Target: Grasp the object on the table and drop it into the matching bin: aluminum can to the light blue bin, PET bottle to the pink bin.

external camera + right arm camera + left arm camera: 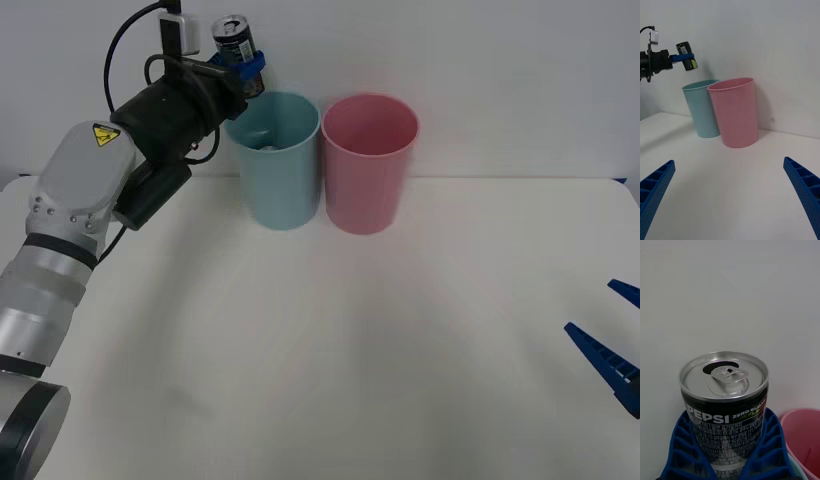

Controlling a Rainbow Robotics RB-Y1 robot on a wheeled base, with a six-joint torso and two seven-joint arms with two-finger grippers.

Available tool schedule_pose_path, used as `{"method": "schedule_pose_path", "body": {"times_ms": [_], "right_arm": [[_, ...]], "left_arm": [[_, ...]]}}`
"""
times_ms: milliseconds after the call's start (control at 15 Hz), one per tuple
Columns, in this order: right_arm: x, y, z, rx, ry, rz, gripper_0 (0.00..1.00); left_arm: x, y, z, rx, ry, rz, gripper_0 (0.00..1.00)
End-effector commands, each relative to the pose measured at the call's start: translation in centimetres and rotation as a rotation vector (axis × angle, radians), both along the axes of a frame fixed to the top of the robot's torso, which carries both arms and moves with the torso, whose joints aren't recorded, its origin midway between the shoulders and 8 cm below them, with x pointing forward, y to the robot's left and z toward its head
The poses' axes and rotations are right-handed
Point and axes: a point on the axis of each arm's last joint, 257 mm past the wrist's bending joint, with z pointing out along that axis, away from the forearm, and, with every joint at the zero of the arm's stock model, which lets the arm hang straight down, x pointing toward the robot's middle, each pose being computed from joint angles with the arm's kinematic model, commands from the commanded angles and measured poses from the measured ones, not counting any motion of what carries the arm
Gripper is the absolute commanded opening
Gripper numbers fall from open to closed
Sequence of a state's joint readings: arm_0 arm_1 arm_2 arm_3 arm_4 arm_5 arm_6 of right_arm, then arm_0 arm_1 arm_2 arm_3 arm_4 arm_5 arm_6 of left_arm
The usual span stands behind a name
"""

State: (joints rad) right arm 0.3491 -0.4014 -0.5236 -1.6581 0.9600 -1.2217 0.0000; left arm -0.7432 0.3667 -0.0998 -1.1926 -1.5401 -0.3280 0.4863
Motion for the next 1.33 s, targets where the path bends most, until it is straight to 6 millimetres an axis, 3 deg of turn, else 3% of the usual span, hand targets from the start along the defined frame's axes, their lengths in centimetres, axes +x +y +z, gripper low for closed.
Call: {"method": "schedule_pose_path", "body": {"times_ms": [67,400,467,533,1067,1333], "right_arm": [[0.0,0.0,0.0,0.000,0.000,0.000,1.00],[0.0,0.0,0.0,0.000,0.000,0.000,1.00],[0.0,0.0,0.0,0.000,0.000,0.000,1.00],[0.0,0.0,0.0,0.000,0.000,0.000,1.00],[0.0,0.0,0.0,0.000,0.000,0.000,1.00],[0.0,0.0,0.0,0.000,0.000,0.000,1.00]], "left_arm": [[1.1,-1.8,-0.4,0.009,0.014,0.001,0.00],[0.9,-3.1,-0.8,0.037,0.003,-0.002,0.04],[0.9,-3.2,-0.8,0.039,0.000,0.001,0.67],[0.9,-3.1,-0.8,0.058,-0.010,0.007,1.00],[0.7,-3.1,-0.9,0.015,0.003,-0.007,1.00],[-0.9,-2.4,-0.9,-0.037,-0.008,-0.015,1.00]]}}
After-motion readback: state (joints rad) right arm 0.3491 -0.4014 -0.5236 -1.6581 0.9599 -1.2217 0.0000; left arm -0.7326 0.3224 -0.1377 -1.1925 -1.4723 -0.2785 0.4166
